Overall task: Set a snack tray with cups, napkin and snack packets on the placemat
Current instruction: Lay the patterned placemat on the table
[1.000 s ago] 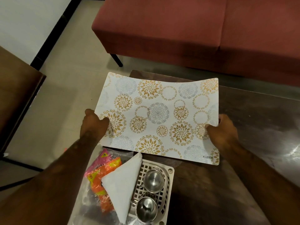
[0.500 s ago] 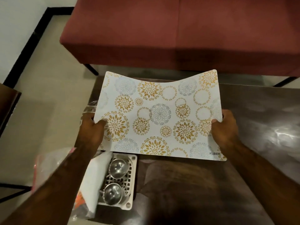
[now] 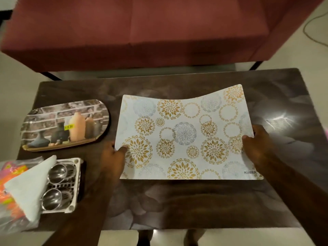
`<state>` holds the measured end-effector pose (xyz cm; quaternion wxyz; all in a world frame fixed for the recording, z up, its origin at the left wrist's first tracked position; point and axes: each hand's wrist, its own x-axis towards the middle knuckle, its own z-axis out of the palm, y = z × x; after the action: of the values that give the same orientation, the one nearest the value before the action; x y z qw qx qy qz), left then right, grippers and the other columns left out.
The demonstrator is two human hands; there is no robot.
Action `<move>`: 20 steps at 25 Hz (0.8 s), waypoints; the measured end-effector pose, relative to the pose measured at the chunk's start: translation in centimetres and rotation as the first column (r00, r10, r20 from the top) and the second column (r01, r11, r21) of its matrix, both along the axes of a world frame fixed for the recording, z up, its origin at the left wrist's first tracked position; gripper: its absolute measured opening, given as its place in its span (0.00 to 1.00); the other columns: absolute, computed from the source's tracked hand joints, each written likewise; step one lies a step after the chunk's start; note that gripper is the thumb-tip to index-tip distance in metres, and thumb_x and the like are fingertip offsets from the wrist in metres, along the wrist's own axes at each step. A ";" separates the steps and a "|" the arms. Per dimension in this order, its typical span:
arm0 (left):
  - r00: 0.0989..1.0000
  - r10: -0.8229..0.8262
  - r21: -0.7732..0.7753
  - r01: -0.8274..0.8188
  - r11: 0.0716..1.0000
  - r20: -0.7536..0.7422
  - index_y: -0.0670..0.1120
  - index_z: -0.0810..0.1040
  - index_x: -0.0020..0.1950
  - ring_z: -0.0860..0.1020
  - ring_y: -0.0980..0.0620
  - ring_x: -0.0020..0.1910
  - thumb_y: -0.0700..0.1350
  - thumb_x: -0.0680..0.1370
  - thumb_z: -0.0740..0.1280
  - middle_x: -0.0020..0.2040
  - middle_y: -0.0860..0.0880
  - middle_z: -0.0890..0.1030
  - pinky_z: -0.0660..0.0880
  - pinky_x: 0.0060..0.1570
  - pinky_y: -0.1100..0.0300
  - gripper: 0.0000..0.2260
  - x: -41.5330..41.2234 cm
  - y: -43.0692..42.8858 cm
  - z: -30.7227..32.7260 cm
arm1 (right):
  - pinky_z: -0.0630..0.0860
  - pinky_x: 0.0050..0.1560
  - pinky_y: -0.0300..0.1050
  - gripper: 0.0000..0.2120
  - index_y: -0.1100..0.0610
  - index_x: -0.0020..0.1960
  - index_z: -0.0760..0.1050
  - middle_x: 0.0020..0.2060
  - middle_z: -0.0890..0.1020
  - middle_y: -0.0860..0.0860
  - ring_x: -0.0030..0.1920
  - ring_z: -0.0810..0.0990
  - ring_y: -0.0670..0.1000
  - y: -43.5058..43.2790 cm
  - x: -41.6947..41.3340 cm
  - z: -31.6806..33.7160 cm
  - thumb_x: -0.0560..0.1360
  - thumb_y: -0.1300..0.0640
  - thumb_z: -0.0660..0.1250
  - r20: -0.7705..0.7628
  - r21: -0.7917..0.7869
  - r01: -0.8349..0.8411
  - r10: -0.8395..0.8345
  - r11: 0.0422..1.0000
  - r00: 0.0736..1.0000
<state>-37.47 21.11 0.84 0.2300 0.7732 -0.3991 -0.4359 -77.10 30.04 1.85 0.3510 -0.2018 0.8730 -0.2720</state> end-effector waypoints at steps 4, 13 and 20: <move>0.999 0.044 0.068 -0.042 0.997 -0.025 0.48 0.74 0.55 0.79 0.54 0.40 0.45 0.79 0.69 0.48 0.50 0.81 0.71 0.35 0.60 0.07 -4.6 3.1 -1.8 | 0.84 0.51 0.51 0.17 0.55 0.68 0.75 0.59 0.86 0.53 0.53 0.86 0.56 2.3 -4.4 -1.0 0.82 0.63 0.61 0.021 0.016 -0.011 0.011 1.000 1.000; 0.991 -0.109 0.193 0.091 0.977 0.083 0.46 0.72 0.61 0.80 0.52 0.42 0.45 0.81 0.67 0.59 0.45 0.81 0.72 0.33 0.60 0.10 -8.4 5.0 -5.3 | 0.84 0.56 0.60 0.18 0.53 0.66 0.78 0.58 0.87 0.52 0.55 0.87 0.57 5.0 -8.1 -4.6 0.80 0.63 0.60 0.045 0.039 0.008 -0.010 0.999 0.999; 0.516 -0.542 0.301 0.479 0.824 0.663 0.43 0.64 0.75 0.70 0.38 0.69 0.55 0.78 0.68 0.71 0.40 0.70 0.69 0.66 0.42 0.31 -9.1 5.2 -4.9 | 0.75 0.67 0.68 0.31 0.55 0.73 0.67 0.69 0.76 0.59 0.69 0.76 0.66 5.7 -8.1 -4.6 0.72 0.54 0.71 -0.183 0.302 -0.143 0.204 0.943 0.962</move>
<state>-46.54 26.29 -4.08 -0.1162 0.7364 -0.6476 -0.1572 -85.15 35.75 -2.80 0.3044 -0.2532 0.9140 -0.0880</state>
